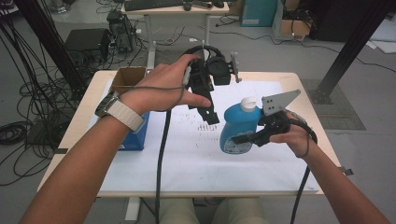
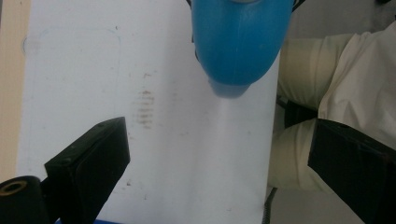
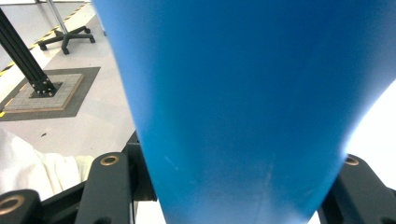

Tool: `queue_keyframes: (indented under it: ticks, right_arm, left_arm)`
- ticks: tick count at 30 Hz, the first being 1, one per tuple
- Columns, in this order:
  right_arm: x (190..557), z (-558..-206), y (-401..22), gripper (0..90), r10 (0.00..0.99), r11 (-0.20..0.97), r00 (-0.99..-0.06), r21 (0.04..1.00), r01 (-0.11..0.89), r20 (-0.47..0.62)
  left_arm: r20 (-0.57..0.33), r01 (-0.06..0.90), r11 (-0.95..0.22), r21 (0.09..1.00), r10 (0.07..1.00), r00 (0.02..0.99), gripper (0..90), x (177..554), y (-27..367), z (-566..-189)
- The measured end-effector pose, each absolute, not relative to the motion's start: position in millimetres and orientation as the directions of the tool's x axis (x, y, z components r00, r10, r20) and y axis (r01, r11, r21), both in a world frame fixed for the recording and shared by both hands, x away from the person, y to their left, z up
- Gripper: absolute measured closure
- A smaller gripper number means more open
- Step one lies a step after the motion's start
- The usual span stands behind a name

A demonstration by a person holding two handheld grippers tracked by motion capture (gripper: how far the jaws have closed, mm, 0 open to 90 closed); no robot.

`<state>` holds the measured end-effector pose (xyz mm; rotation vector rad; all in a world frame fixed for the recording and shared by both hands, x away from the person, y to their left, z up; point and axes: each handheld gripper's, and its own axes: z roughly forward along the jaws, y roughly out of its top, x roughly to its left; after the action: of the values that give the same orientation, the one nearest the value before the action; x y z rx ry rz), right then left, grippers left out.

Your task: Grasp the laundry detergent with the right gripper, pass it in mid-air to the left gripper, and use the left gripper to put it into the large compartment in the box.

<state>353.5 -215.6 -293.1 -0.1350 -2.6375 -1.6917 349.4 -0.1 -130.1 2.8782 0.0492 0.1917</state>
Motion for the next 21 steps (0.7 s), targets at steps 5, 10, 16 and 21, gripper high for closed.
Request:
queue_keyframes:
  ticks: [5,10,16,21]
  right_arm:
    - [356,-293,-212,42.7,0.06,0.436,-0.997,0.897,0.069,0.048]
    - [358,-295,-209,42.7,0.063,0.437,-0.997,0.897,0.07,0.046]
    - [359,-296,-205,42.7,0.059,0.442,-0.997,0.895,0.065,0.044]
    - [359,-296,-203,42.7,0.054,0.444,-0.998,0.894,0.063,0.044]
  left_arm:
    - [0.116,0.013,-0.965,0.264,0.045,0.992,4.6,350,-2,-132]
    - [0.101,0.009,-0.964,0.267,0.037,0.994,4.8,351,-5,-134]
    - [0.104,0.002,-0.964,0.266,0.03,0.994,4.6,350,-9,-136]
    - [0.104,0.005,-0.964,0.268,0.034,0.994,4.5,350,-11,-137]
